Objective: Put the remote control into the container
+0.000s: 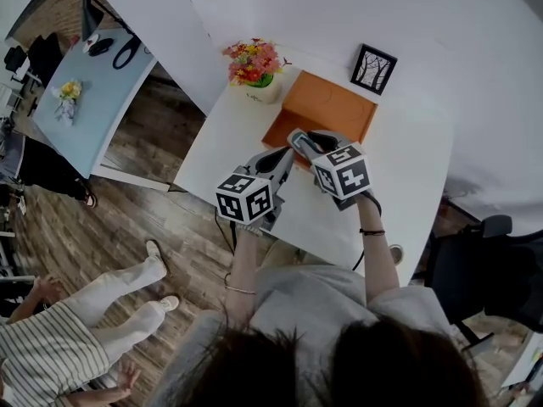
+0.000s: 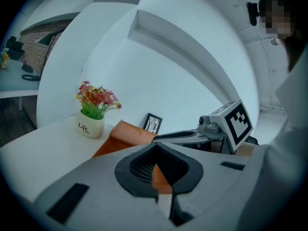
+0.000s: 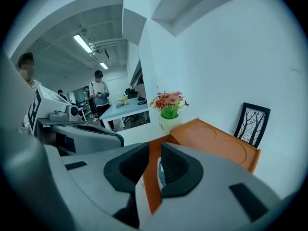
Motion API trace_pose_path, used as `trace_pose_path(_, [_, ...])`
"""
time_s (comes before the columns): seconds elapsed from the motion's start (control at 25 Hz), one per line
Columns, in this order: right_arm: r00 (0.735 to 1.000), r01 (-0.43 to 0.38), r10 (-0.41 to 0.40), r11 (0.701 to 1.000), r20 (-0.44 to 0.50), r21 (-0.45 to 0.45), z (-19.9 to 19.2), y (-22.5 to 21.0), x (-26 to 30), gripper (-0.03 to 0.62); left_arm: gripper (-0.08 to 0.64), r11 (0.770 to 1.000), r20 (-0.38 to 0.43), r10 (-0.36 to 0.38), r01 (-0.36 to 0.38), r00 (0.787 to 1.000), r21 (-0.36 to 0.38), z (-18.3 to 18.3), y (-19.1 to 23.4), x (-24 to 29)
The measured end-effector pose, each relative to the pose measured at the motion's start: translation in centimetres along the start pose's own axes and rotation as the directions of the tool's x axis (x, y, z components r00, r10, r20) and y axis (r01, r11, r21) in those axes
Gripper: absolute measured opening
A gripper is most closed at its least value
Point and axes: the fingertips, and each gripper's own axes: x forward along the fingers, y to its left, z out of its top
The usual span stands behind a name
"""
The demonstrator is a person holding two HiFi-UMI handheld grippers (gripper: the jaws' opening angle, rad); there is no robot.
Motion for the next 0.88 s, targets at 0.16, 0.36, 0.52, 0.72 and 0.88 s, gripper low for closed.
trace_pose_path(0.16, [0.997,-0.013,0.013,1.0,0.073,0.001,1.1,0.7,-1.8,0.043,0.003,0.999,0.033,-0.007,0.006,0.999,0.033,0.5,-1.3,-0.5])
trace_pose_path(0.36, [0.983,-0.032,0.028,0.999,0.18,0.017,2.2,1.3,-4.1,0.006,0.003,0.998,0.059,-0.017,0.013,0.998,0.069,0.8,-2.8,-0.9])
trace_pose_path(0.52, [0.978,-0.028,0.026,1.0,0.208,0.005,2.0,1.7,-5.3,0.0,0.003,0.996,0.068,-0.021,0.015,0.997,0.093,0.6,-4.2,-1.3])
trace_pose_path(0.72, [0.968,-0.033,0.035,0.999,0.25,-0.012,2.1,2.2,-7.0,-0.002,0.003,0.992,0.077,-0.022,0.012,0.997,0.124,0.5,-5.6,-1.6])
trace_pose_path(0.88, [0.961,-0.027,0.036,0.999,0.273,-0.036,2.1,2.5,-8.2,-0.002,0.003,0.988,0.092,-0.026,0.011,0.995,0.155,0.8,-6.8,-2.2])
